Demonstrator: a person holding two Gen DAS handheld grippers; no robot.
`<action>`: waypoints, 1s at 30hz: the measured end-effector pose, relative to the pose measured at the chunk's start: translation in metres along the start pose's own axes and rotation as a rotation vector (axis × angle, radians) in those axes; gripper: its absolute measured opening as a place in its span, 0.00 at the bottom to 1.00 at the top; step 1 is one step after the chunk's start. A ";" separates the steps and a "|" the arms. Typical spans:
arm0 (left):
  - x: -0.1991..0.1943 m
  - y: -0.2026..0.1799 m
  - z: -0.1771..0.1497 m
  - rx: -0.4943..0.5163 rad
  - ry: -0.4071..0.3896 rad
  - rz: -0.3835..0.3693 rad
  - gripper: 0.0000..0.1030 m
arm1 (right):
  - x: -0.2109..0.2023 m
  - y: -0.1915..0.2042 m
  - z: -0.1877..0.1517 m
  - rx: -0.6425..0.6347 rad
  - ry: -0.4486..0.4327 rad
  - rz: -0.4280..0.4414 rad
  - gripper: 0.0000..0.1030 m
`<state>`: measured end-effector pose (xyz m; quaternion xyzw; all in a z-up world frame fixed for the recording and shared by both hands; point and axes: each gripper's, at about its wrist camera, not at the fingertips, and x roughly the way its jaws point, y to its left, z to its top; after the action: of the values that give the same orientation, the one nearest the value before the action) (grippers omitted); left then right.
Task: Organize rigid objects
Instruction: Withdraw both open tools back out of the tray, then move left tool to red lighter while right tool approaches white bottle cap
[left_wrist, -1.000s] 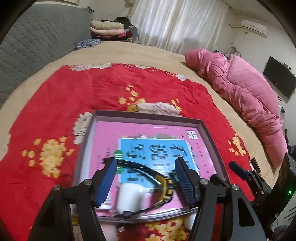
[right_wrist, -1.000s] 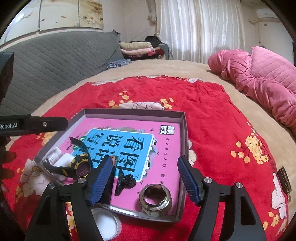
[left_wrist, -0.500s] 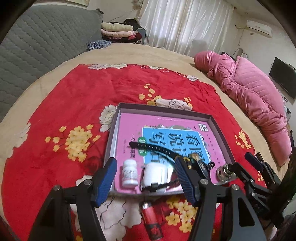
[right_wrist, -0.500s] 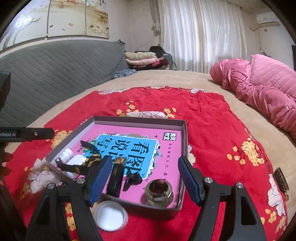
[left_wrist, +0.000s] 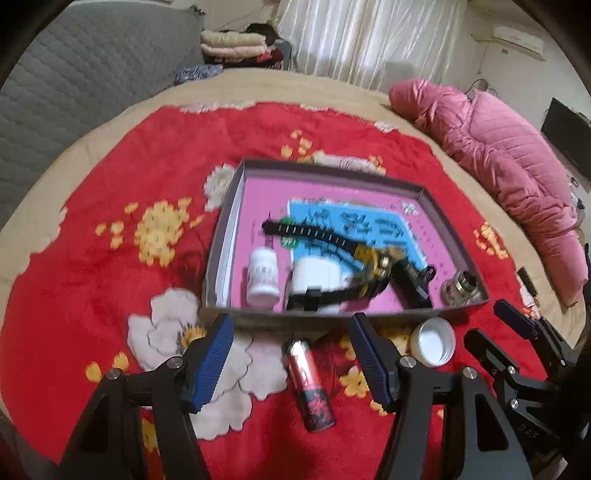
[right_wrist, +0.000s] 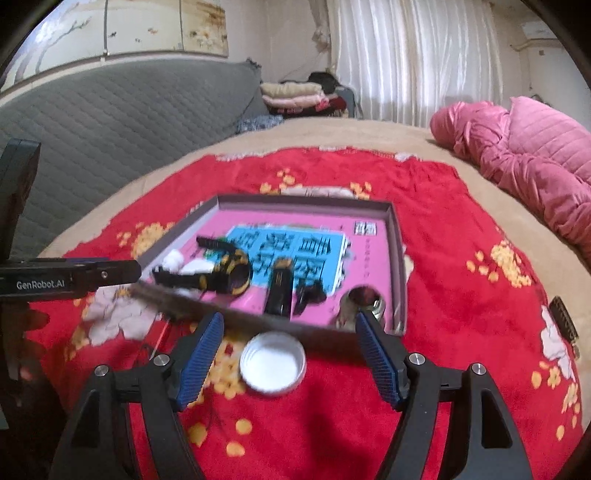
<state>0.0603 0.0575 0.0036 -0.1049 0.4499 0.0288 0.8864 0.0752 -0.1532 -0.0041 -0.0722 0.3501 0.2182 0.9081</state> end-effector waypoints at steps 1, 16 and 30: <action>0.002 0.000 -0.003 -0.003 0.008 -0.003 0.63 | 0.002 0.001 -0.002 0.001 0.012 0.000 0.73; 0.037 -0.011 -0.034 0.032 0.123 0.025 0.63 | 0.029 0.006 -0.023 -0.016 0.122 -0.008 0.73; 0.054 -0.010 -0.044 0.057 0.139 0.050 0.58 | 0.049 0.000 -0.027 0.005 0.147 -0.011 0.73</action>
<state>0.0589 0.0363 -0.0638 -0.0703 0.5135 0.0308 0.8547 0.0910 -0.1437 -0.0564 -0.0877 0.4161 0.2066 0.8812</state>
